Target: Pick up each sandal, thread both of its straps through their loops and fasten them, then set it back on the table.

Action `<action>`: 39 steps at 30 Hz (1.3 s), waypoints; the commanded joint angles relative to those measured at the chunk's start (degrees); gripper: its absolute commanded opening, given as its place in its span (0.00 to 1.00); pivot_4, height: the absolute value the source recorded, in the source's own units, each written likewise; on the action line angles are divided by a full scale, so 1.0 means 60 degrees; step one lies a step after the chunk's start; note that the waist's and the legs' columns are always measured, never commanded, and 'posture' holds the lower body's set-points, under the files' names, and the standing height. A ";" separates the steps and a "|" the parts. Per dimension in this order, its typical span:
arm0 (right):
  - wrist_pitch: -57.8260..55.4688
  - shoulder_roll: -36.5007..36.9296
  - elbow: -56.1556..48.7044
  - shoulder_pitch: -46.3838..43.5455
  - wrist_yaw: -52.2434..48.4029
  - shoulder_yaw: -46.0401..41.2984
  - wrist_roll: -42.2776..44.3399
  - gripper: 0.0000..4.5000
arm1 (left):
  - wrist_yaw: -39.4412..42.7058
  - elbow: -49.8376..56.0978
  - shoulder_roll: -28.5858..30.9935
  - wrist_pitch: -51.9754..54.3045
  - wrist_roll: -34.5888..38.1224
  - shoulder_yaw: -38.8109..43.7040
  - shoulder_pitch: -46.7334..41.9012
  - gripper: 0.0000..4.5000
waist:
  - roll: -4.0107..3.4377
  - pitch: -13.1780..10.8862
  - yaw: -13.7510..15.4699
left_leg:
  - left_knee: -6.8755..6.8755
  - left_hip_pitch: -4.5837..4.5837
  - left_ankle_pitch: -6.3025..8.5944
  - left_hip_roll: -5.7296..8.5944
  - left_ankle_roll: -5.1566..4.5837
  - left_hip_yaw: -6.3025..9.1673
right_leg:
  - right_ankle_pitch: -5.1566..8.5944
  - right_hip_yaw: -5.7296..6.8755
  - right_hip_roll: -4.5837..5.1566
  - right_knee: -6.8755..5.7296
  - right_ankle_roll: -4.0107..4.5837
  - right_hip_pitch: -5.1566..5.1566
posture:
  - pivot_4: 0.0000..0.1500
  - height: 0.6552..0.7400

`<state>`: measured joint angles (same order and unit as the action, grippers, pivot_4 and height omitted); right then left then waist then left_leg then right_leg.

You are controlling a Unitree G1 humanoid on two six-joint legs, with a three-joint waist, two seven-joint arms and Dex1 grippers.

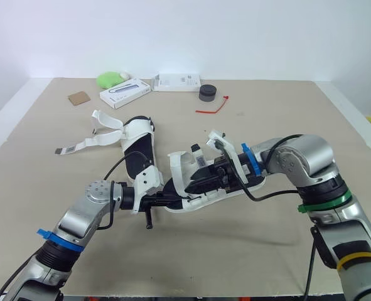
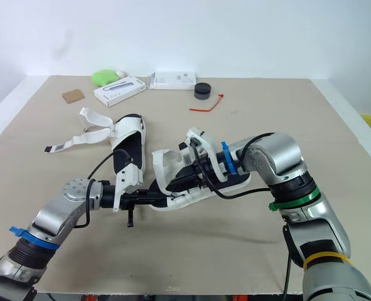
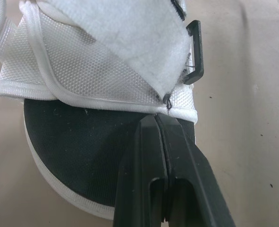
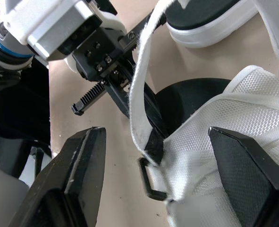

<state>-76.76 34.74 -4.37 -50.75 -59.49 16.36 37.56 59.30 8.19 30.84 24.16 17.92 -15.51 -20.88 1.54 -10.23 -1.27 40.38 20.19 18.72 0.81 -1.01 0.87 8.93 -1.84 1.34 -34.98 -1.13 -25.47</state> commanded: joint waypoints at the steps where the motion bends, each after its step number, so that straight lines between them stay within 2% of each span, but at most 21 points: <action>1: -0.0438 -0.0266 -0.0769 0.0058 0.0357 -0.0490 0.0495 0.83 | -0.0040 -0.0146 0.0132 0.0169 -0.0252 -0.0139 0.0095 0.00 | 0.0000 0.0000 0.0003 | 0.0000 0.0003 0.0000 0.0000 0.0000 0.0006 | 0.0000 0.0005 0.0001 0.0000 0.0001 0.0000 | 1.00 1.00; 11: -0.0712 -0.0354 -0.1088 0.0145 0.0966 -0.0281 0.0576 0.83 | -0.0061 -0.0198 0.0084 0.0158 -0.0248 -0.0135 0.0061 0.00 | 0.0000 0.0000 0.0003 | 0.0000 0.0005 -0.0001 0.0002 0.0002 0.0021 | 0.0003 0.0024 0.0004 0.0000 0.0008 0.0003 | 1.00 1.00; 13: -0.0688 -0.0301 -0.1052 0.0134 0.1017 -0.0193 0.0529 0.74 | -0.0071 -0.0193 0.0081 0.0157 -0.0250 -0.0136 0.0074 0.00 | 0.0000 0.0000 0.0002 | 0.0000 0.0005 -0.0001 0.0001 0.0001 0.0022 | 0.0004 0.0026 0.0003 0.0000 0.0008 0.0003 | 1.00 1.00; 16: -0.0663 -0.0290 -0.0989 0.0151 0.1080 -0.0122 0.0491 0.52 | -0.0085 -0.0192 0.0076 0.0153 -0.0254 -0.0134 0.0084 0.00 | 0.0000 0.0000 0.0003 | 0.0000 0.0005 -0.0001 0.0001 0.0001 0.0023 | 0.0005 0.0028 0.0003 -0.0001 0.0009 0.0003 | 1.00 1.00; 18: -0.0604 -0.0328 -0.0878 0.0173 0.1118 -0.0053 0.0426 0.28 | -0.0111 -0.0181 0.0063 0.0164 -0.0251 -0.0127 0.0093 0.00 | 0.0000 0.0000 0.0002 | 0.0000 0.0005 -0.0001 0.0001 0.0002 0.0024 | 0.0005 0.0029 0.0004 -0.0001 0.0009 0.0004 | 1.00 1.00; 19: -0.0578 -0.0346 -0.0831 0.0176 0.1133 -0.0019 0.0400 0.26 | -0.0121 -0.0171 0.0058 0.0170 -0.0250 -0.0127 0.0100 0.00 | 0.0000 0.0000 0.0002 | 0.0000 0.0005 -0.0001 0.0002 0.0002 0.0024 | 0.0005 0.0029 0.0004 -0.0001 0.0009 0.0004 | 1.00 1.00; 20: -0.0578 -0.0407 -0.0763 0.0158 0.1168 -0.0001 0.0392 0.14 | -0.0125 -0.0164 0.0057 0.0175 -0.0243 -0.0123 0.0111 0.00 | 0.0000 0.0000 0.0002 | 0.0000 0.0006 -0.0001 0.0002 0.0002 0.0025 | 0.0005 0.0029 0.0004 0.0000 0.0009 0.0005 | 1.00 1.00; 22: -0.0547 -0.0460 -0.0672 0.0128 0.1188 0.0057 0.0378 0.02 | -0.0136 -0.0157 0.0058 0.0174 -0.0249 -0.0126 0.0130 0.00 | 0.0000 0.0000 0.0002 | 0.0000 0.0005 -0.0002 0.0002 0.0002 0.0025 | 0.0005 0.0029 0.0004 -0.0001 0.0009 0.0005 | 1.00 1.00; 32: -0.1450 -0.0359 0.0455 -0.0664 0.0599 -0.0425 0.0980 0.02 | -0.0159 -0.0139 0.0059 0.0187 -0.0242 -0.0115 0.0147 0.00 | -0.0001 0.0000 0.0002 | 0.0001 0.0005 -0.0002 0.0001 0.0002 0.0030 | 0.0004 0.0034 0.0004 -0.0001 0.0013 0.0007 | 1.00 1.00; 39: -0.1255 0.0444 0.1291 -0.1277 -0.0421 0.0335 0.0864 0.02 | -0.0131 -0.0188 0.0029 0.0155 -0.0251 -0.0133 0.0108 0.00 | -0.0001 -0.0001 0.0002 | 0.0000 0.0007 -0.0002 0.0002 0.0002 0.0035 | 0.0006 0.0041 0.0006 0.0000 0.0018 0.0007 | 1.00 1.00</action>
<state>-85.30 36.63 3.20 -57.02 -60.04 17.55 42.79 59.15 8.10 30.56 24.17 17.93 -15.54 -20.87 1.53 -10.23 -1.25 40.38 20.24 18.71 0.82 -1.00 1.08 8.96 -1.59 1.38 -34.99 -1.02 -25.42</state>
